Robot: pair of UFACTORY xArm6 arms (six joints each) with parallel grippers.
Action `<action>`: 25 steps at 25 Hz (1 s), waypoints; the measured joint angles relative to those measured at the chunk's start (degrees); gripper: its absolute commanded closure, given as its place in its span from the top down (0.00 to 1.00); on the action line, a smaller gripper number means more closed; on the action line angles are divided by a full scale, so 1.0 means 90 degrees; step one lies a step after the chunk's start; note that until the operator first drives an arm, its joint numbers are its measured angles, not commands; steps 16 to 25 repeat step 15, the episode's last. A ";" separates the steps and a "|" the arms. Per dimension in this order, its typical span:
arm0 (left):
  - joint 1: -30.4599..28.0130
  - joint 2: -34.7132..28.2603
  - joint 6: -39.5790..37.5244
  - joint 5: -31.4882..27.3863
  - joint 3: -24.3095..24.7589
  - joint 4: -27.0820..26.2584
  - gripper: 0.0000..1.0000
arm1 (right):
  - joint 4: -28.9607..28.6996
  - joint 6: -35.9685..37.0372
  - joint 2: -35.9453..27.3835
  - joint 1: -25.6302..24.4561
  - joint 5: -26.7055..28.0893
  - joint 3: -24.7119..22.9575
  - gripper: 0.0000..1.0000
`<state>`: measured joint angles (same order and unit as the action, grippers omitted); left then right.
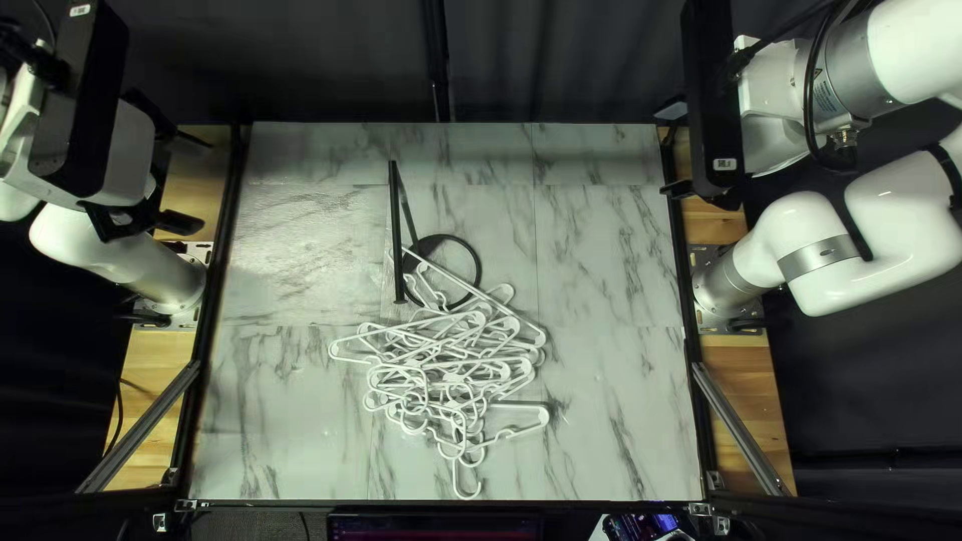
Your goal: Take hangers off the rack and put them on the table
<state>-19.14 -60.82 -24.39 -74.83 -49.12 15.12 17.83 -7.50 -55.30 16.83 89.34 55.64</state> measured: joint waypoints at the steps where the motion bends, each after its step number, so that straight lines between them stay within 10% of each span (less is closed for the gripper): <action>1: 0.0249 -0.0006 0.0320 -0.0011 -0.0066 -0.0149 1.00 | 0.0000 0.0000 0.0000 0.0000 0.0000 0.0000 1.00; 6: 0.1024 0.0142 0.1443 -0.0202 -0.0586 -0.0780 1.00 | 0.0000 0.0000 0.0000 0.0000 0.0000 0.0000 1.00; 25: 0.1043 0.0149 0.1497 -0.0216 -0.0604 -0.0814 1.00 | 0.0000 0.0000 0.0000 0.0000 0.0000 0.0000 1.00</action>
